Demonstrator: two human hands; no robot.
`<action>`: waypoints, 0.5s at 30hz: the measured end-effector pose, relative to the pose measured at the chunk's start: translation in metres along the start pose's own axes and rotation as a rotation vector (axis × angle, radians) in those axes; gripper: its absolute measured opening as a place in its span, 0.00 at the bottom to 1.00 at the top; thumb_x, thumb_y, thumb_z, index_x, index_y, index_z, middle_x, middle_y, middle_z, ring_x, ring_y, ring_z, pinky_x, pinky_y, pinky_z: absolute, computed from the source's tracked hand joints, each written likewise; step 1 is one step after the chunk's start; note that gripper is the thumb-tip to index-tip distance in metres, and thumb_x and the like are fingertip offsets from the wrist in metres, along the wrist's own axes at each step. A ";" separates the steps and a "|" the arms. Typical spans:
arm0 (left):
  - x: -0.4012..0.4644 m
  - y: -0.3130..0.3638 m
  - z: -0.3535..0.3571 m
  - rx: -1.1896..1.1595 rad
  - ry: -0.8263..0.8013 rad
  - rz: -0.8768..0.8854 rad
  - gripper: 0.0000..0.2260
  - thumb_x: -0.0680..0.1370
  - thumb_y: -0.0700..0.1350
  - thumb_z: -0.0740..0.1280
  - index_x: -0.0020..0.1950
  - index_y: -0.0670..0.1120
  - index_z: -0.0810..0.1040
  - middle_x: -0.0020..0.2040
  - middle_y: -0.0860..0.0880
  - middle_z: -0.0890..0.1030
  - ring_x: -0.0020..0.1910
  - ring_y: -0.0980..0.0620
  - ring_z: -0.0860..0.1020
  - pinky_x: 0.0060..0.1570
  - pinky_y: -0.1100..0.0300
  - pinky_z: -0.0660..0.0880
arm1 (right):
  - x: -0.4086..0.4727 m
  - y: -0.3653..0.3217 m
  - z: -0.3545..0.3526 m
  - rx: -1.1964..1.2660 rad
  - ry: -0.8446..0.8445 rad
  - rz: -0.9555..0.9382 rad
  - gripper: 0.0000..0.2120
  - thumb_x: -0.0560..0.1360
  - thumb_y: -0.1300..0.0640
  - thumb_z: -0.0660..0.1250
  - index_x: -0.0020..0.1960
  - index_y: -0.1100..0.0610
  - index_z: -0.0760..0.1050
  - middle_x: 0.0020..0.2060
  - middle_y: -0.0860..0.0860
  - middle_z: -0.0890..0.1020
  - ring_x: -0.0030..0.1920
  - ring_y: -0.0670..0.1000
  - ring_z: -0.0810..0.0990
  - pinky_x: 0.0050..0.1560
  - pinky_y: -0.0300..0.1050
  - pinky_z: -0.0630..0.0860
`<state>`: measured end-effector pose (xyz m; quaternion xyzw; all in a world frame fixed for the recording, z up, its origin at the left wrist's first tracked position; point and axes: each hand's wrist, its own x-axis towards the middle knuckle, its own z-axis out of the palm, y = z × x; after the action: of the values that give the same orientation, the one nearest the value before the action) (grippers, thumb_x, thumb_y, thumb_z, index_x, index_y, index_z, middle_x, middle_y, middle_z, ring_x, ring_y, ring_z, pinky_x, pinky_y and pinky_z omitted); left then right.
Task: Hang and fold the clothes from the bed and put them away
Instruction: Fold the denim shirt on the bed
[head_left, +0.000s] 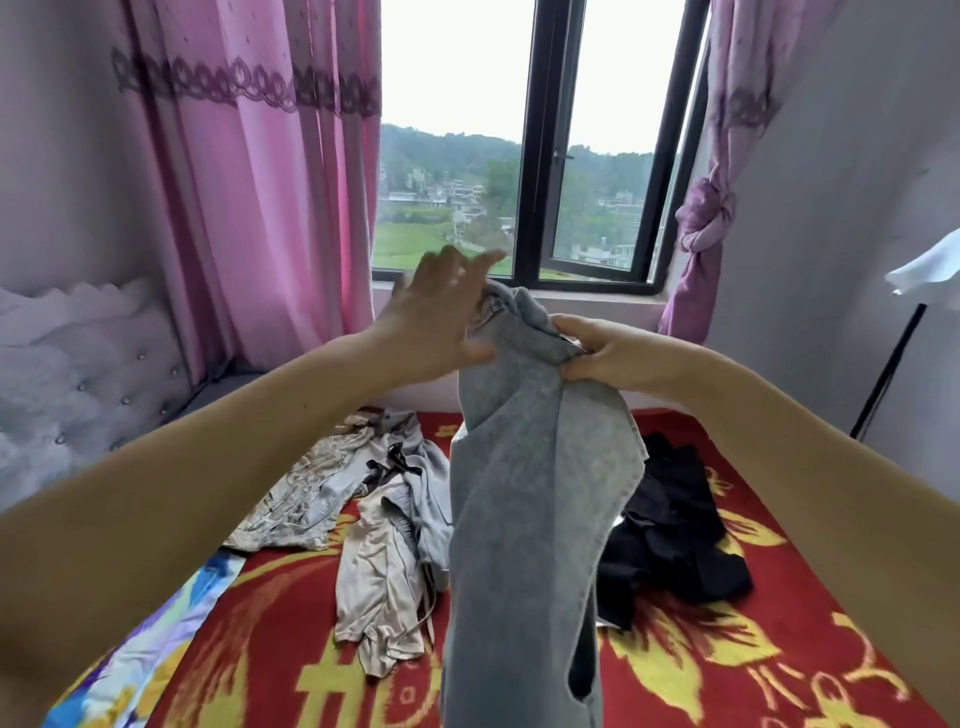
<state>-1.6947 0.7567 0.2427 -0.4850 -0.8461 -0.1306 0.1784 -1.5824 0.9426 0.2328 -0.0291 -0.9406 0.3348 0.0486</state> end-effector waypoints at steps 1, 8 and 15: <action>0.001 -0.001 0.001 0.196 0.020 0.113 0.47 0.69 0.56 0.74 0.78 0.53 0.46 0.75 0.46 0.55 0.75 0.47 0.53 0.72 0.42 0.45 | -0.004 -0.001 0.001 0.059 -0.046 -0.018 0.26 0.76 0.71 0.57 0.69 0.49 0.67 0.64 0.50 0.75 0.64 0.51 0.74 0.65 0.54 0.72; 0.019 -0.009 -0.019 -0.265 -0.425 0.172 0.27 0.69 0.52 0.76 0.64 0.58 0.71 0.52 0.63 0.77 0.48 0.65 0.78 0.39 0.77 0.71 | -0.025 -0.008 0.006 0.109 -0.244 -0.110 0.25 0.79 0.73 0.54 0.67 0.51 0.71 0.61 0.52 0.79 0.60 0.49 0.79 0.59 0.47 0.77; 0.011 -0.017 -0.016 -0.830 -0.547 0.005 0.28 0.69 0.46 0.72 0.68 0.45 0.70 0.62 0.47 0.78 0.60 0.50 0.78 0.64 0.53 0.72 | -0.042 -0.003 -0.018 0.300 -0.166 -0.129 0.23 0.79 0.73 0.53 0.62 0.50 0.74 0.51 0.46 0.84 0.53 0.46 0.83 0.48 0.37 0.78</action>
<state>-1.7114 0.7506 0.2610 -0.5338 -0.7374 -0.3239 -0.2577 -1.5382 0.9479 0.2458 0.0666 -0.8808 0.4688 -0.0039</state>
